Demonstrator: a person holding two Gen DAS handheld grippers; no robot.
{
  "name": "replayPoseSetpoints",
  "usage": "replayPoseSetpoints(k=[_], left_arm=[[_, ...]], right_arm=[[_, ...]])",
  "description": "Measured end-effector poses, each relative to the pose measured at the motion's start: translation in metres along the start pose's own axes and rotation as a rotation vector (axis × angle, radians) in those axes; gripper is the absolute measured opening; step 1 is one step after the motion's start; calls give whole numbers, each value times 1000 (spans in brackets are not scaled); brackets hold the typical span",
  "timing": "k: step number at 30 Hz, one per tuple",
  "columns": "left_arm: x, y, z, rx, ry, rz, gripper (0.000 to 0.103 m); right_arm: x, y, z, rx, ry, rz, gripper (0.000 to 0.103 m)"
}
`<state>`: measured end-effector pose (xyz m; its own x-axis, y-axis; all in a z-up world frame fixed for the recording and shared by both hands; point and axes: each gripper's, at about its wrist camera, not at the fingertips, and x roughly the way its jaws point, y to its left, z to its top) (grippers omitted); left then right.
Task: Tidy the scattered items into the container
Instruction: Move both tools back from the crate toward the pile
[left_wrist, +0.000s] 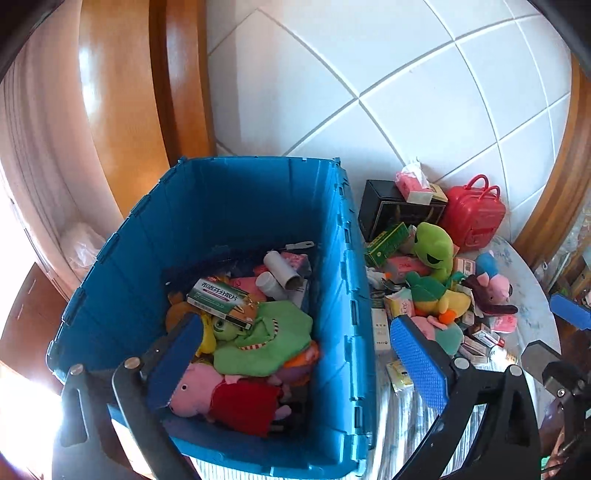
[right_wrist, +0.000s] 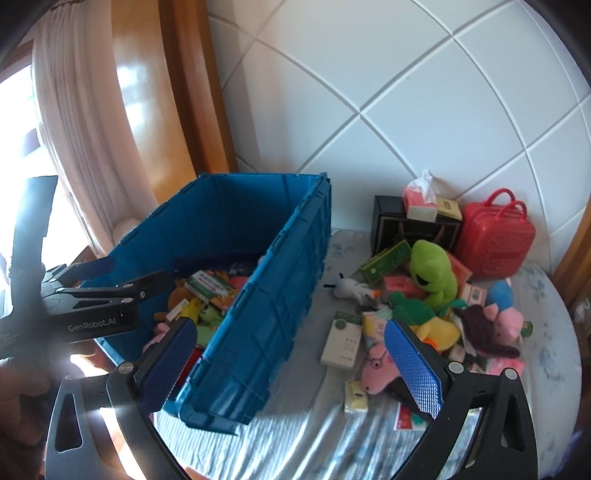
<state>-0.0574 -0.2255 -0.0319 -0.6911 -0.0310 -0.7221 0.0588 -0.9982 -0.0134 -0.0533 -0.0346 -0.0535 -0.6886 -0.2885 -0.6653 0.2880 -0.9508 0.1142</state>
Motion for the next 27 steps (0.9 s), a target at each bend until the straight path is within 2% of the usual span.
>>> replayPoseSetpoints(k=[5,14,21,27], left_arm=[[-16,-45,-10,51,-11,34,103],[-39,-98,-20,77,-12,30,103],[-51,-135,-29,93,22,-34,103],[-60,-152,-34,104,17,-42,103]], right_arm=[[-26,-28,-19,27,-3,-26,103],[-67,-74,-51,85,-8,-73,103],[-95,-103,-70,120,-13,-104,103],[-110,-116,-81,142,-21,-121,103]])
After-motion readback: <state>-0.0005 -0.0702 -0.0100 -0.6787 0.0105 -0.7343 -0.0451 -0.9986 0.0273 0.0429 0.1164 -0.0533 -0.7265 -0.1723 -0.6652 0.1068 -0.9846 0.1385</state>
